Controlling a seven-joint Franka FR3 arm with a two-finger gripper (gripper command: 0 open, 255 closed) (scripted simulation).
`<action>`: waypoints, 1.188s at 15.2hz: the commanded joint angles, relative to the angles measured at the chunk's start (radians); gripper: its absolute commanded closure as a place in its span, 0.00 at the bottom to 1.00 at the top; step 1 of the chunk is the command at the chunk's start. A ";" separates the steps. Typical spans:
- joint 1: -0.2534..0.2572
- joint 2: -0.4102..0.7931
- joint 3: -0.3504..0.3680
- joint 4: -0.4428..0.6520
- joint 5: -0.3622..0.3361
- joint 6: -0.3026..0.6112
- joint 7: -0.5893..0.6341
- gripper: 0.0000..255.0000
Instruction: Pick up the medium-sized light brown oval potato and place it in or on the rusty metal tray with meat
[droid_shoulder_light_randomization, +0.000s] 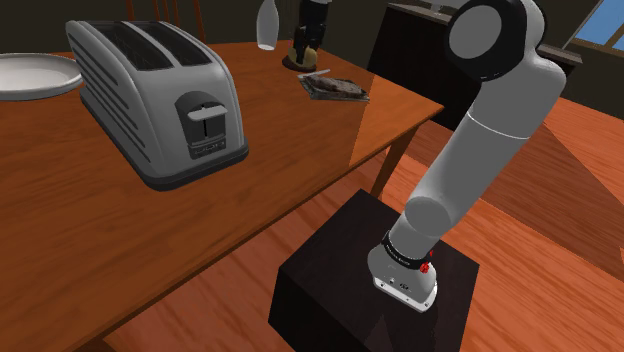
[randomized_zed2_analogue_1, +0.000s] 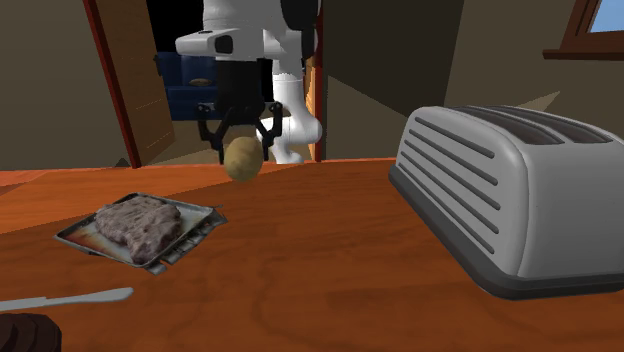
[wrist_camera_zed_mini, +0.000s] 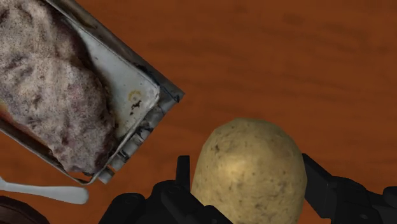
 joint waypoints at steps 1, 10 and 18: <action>-0.025 0.009 -0.024 0.014 0.004 -0.004 -0.050 1.00; -0.142 0.096 -0.122 0.121 0.038 -0.025 -0.267 1.00; -0.214 0.172 -0.167 0.176 0.070 -0.009 -0.382 1.00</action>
